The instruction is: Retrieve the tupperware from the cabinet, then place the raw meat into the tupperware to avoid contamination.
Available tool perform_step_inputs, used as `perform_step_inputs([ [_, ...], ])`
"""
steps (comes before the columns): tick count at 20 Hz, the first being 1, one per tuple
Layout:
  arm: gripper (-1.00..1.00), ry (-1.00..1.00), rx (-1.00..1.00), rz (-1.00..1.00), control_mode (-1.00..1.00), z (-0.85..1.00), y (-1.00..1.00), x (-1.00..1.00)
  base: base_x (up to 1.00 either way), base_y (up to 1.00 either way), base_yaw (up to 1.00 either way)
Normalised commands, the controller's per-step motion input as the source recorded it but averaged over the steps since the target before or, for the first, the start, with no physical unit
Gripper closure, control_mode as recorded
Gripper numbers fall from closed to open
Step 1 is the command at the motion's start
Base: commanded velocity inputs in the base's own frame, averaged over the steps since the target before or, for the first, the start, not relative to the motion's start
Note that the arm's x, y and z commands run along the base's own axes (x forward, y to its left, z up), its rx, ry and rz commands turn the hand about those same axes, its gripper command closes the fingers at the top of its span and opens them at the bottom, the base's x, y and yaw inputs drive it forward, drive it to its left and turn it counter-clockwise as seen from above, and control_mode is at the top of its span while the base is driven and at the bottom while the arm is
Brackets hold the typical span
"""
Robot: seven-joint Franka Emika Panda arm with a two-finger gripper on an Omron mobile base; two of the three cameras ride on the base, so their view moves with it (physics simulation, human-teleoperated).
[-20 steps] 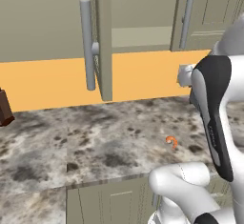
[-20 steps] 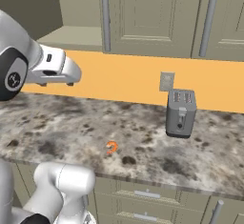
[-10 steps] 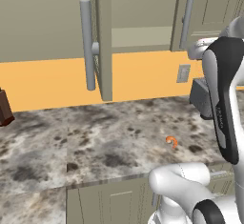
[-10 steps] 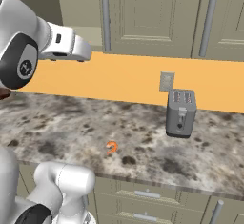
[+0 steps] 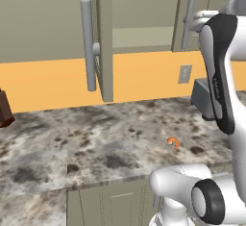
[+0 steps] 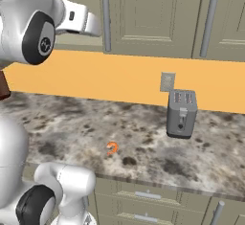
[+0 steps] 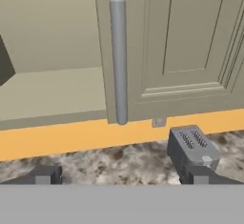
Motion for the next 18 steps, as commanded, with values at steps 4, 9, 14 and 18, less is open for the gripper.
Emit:
perform_step_inputs([
  [4,-1.00,-0.07,0.07,0.00,-1.00,0.00,-0.12,0.68,0.00,0.00,0.00],
  [9,-1.00,-0.07,0.03,0.01,-1.00,0.00,-0.13,0.69,0.00,0.00,0.00],
  [14,-1.00,-0.04,0.00,0.00,-1.00,0.00,-0.01,0.59,0.00,0.00,0.00],
  [18,-1.00,0.00,0.01,0.00,-1.00,0.00,0.00,0.57,0.00,0.00,0.00],
])
